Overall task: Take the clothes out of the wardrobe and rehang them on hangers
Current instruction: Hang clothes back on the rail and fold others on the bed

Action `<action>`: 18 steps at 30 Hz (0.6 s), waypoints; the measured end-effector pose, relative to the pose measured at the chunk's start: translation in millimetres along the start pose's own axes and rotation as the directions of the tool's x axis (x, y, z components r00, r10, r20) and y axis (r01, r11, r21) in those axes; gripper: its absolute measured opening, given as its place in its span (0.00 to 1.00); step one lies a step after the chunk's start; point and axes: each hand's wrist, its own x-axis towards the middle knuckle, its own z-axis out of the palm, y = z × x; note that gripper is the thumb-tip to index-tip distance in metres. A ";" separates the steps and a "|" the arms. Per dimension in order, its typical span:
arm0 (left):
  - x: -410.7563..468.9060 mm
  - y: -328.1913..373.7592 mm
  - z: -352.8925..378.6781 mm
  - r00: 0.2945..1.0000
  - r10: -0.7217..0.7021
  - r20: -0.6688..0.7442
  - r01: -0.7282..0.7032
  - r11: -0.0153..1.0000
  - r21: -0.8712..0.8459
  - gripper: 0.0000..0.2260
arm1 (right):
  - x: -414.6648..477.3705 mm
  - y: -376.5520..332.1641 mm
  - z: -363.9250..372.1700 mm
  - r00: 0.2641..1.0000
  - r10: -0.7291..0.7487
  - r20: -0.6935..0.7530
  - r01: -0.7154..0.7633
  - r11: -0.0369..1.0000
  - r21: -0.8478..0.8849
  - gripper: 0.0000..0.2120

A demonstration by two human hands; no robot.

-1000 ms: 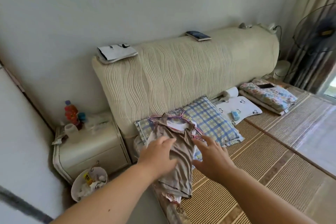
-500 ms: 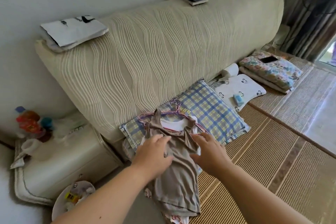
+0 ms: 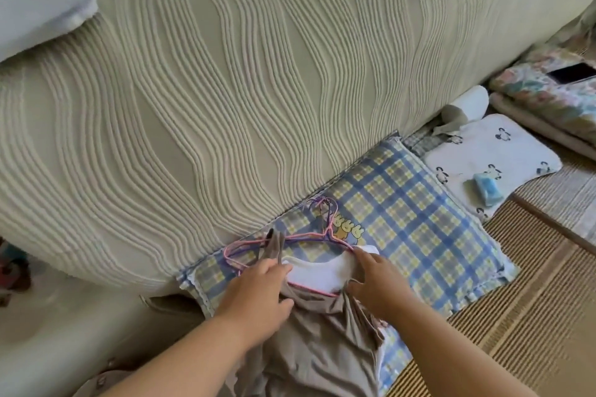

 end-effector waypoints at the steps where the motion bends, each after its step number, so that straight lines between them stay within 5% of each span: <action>1: 13.3 -4.5 4.6 1.000 -0.015 0.009 0.015 1.000 -0.006 0.27 | 18.5 4.3 4.5 1.000 0.002 0.013 -0.003 1.000 0.004 0.33; 13: 65.3 -32.2 44.2 0.981 -0.153 0.122 0.172 0.972 -0.162 0.28 | 122.4 8.9 41.8 0.993 0.060 0.102 -0.044 0.987 -0.154 0.31; 18: 60.0 -36.5 34.4 0.982 -0.175 0.073 0.186 0.962 -0.201 0.27 | 116.6 -0.9 38.3 1.000 0.019 0.019 -0.015 0.987 -0.159 0.11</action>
